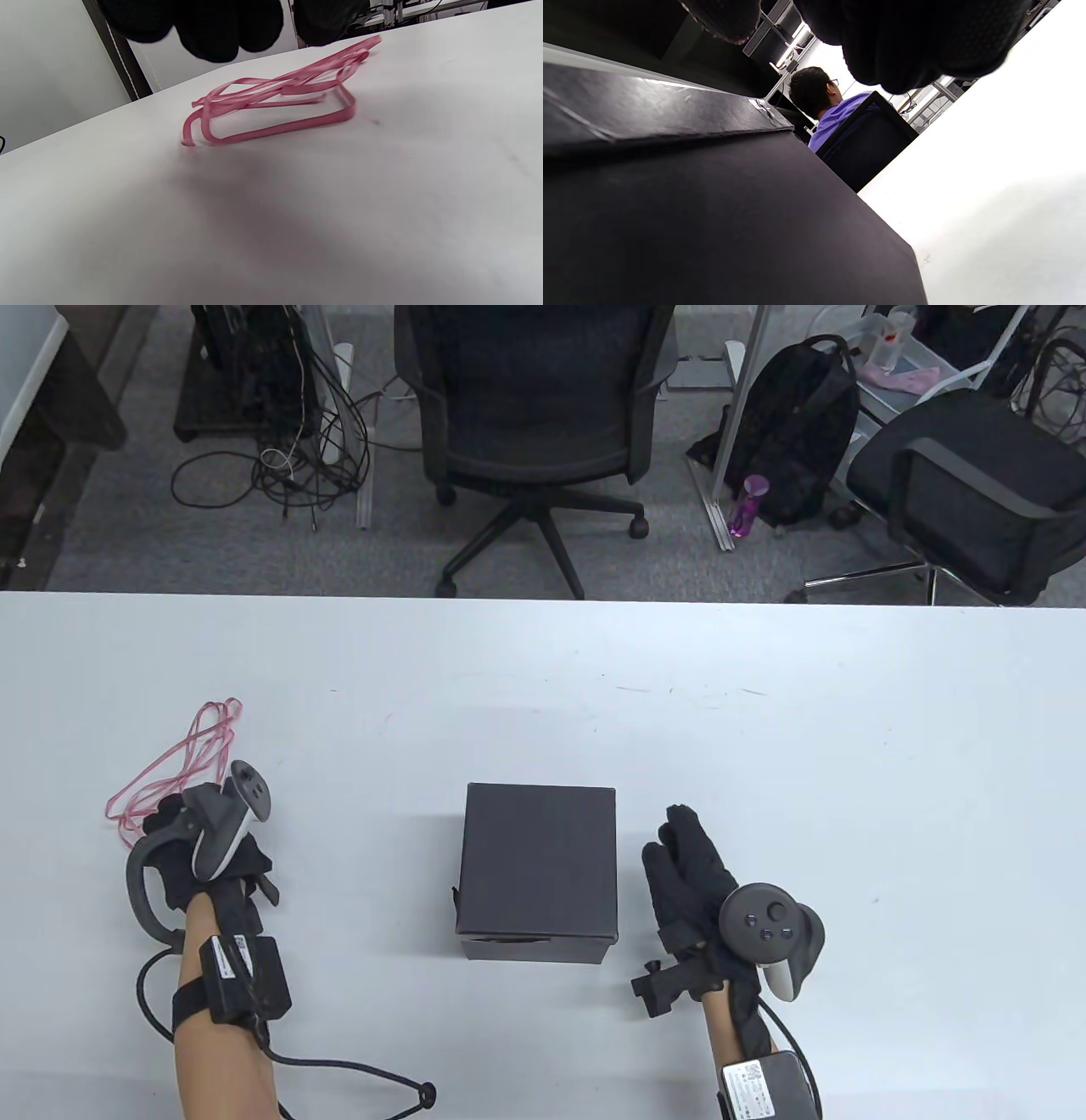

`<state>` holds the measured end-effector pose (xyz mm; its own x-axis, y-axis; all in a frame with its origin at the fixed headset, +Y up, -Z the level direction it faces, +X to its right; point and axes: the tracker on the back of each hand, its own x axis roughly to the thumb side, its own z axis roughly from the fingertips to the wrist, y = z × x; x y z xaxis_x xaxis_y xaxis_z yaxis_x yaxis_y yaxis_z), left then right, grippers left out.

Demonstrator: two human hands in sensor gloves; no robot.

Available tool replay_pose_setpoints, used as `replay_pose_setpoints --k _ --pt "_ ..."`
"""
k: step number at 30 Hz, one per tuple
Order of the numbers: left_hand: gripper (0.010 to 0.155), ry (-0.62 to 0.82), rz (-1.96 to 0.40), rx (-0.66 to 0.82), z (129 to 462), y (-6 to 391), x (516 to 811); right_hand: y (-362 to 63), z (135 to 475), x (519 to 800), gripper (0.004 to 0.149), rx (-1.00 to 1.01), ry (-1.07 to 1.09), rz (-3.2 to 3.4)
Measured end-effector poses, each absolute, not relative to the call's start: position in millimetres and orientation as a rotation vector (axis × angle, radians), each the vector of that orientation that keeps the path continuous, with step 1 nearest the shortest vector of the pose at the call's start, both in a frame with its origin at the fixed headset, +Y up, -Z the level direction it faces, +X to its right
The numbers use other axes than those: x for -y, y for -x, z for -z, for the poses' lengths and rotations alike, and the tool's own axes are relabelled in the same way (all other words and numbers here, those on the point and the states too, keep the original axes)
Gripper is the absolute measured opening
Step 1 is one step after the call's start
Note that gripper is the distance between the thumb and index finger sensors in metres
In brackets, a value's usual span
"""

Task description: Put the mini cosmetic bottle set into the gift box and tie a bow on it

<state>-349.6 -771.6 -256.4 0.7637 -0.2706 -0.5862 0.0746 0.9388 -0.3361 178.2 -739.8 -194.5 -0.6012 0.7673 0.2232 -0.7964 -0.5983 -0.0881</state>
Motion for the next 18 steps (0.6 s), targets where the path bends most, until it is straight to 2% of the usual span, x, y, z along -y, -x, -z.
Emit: replay_pose_setpoints --k 8,13,18 --pt "0.050 0.413 0.329 -0.746 280 373 787 -179 197 742 0.067 0.207 -0.188 -2.215" --pt "0.055 0.455 0.392 -0.762 283 380 795 -182 198 745 0.067 0.203 -0.172 -2.221" --pt "0.058 0.500 0.343 -0.734 284 386 797 -182 199 745 0.067 0.199 -0.163 -2.219"
